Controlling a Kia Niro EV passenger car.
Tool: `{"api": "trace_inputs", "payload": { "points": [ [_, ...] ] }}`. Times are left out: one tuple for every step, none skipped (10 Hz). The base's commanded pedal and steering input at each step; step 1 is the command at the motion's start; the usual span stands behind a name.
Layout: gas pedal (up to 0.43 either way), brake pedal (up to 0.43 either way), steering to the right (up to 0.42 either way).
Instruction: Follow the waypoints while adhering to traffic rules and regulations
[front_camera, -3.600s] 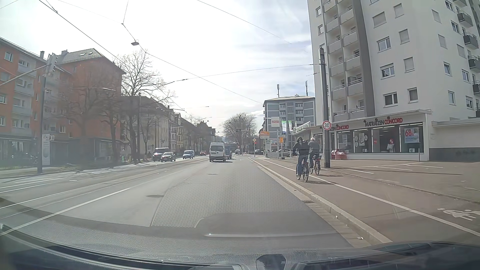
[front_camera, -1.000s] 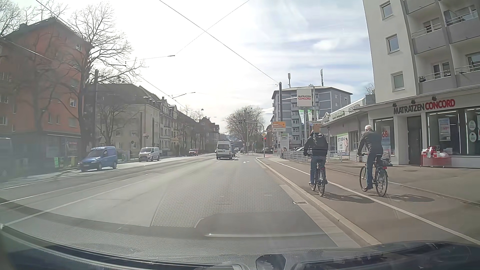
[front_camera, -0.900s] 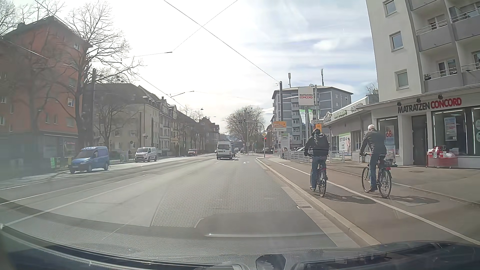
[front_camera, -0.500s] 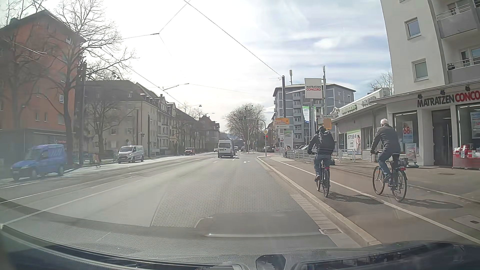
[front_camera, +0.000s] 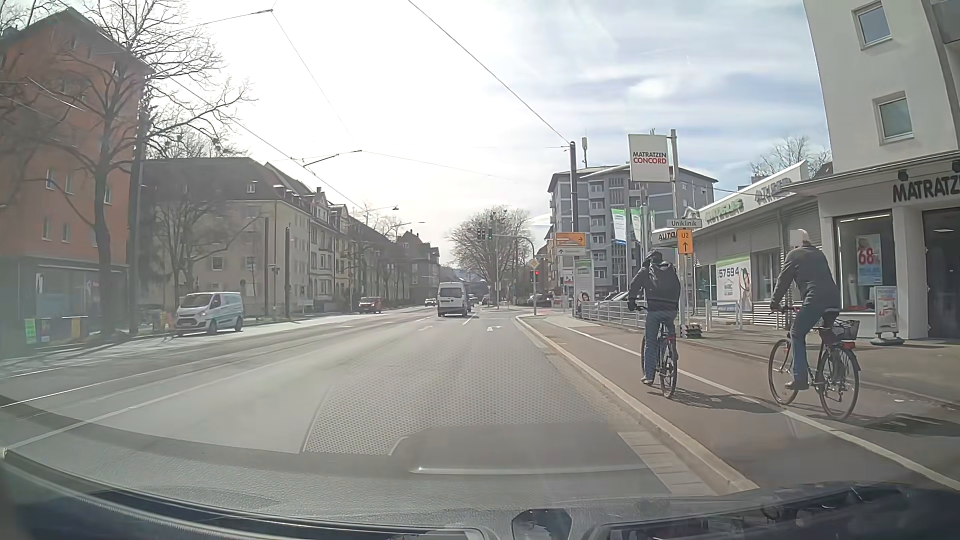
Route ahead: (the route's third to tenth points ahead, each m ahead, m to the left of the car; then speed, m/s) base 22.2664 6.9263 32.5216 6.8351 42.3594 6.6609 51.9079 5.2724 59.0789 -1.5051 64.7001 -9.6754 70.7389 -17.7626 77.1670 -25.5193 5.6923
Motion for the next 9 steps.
{"api": "trace_inputs", "payload": {
  "points": [
    [0.020, 0.000, 0.000],
    [0.020, 0.000, 0.000],
    [0.020, 0.000, 0.001],
    [0.020, 0.000, 0.001],
    [0.020, 0.000, 0.001],
    [0.020, 0.000, 0.001],
    [0.020, 0.000, 0.001],
    [0.020, 0.000, 0.001],
    [0.020, 0.000, 0.001]
  ]
}}
